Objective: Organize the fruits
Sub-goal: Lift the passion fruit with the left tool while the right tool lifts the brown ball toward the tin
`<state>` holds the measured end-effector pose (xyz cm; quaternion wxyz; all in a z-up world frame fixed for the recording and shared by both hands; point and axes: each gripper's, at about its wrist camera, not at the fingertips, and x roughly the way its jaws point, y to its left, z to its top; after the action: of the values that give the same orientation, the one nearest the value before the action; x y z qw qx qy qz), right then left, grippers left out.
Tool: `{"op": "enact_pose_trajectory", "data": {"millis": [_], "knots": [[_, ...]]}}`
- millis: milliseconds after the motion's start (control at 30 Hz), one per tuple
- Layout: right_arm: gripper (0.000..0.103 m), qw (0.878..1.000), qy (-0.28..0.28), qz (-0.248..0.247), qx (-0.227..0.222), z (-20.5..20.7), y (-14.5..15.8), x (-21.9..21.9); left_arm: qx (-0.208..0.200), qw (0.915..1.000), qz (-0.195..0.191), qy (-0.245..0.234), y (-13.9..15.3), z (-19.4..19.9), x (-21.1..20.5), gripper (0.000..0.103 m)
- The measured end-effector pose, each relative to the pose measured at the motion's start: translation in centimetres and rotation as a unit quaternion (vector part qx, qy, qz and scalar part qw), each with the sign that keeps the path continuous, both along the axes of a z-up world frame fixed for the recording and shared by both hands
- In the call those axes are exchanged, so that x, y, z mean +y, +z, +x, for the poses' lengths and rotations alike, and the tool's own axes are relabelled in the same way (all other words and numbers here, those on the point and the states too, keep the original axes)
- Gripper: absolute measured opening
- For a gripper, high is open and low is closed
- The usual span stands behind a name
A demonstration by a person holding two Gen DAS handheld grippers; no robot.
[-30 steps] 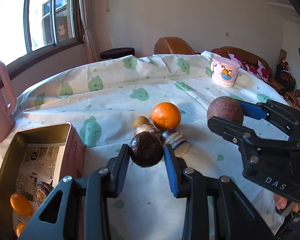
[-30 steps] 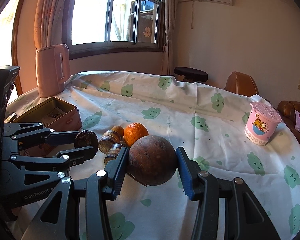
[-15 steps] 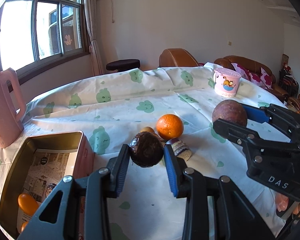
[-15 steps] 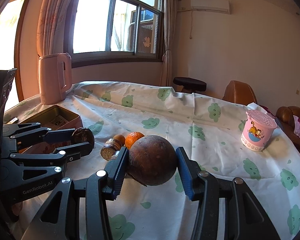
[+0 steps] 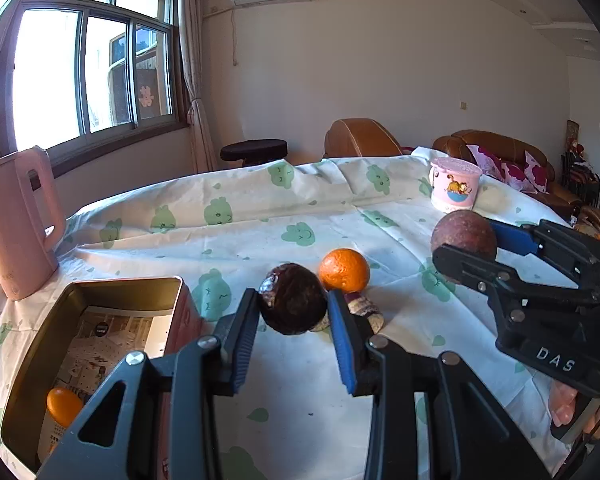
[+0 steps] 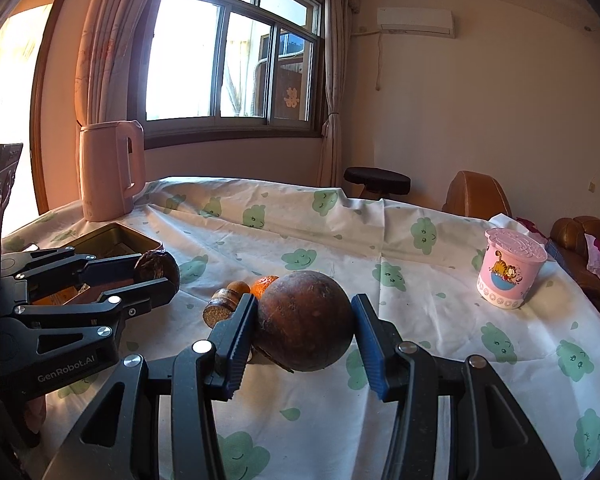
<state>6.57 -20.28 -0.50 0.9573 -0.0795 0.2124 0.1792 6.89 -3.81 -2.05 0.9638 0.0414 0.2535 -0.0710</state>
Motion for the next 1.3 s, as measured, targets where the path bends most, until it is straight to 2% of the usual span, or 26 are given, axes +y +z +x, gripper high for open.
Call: {"op": "enact_pose_trajectory", "data": {"millis": [1300], "knots": [[0.050, 0.998, 0.000, 0.032, -0.053, -1.7, 0.8, -1.3, -0.081, 0.9960, -0.025, 0.027, 1.2, -2.8, 1.3, 0.037]]}}
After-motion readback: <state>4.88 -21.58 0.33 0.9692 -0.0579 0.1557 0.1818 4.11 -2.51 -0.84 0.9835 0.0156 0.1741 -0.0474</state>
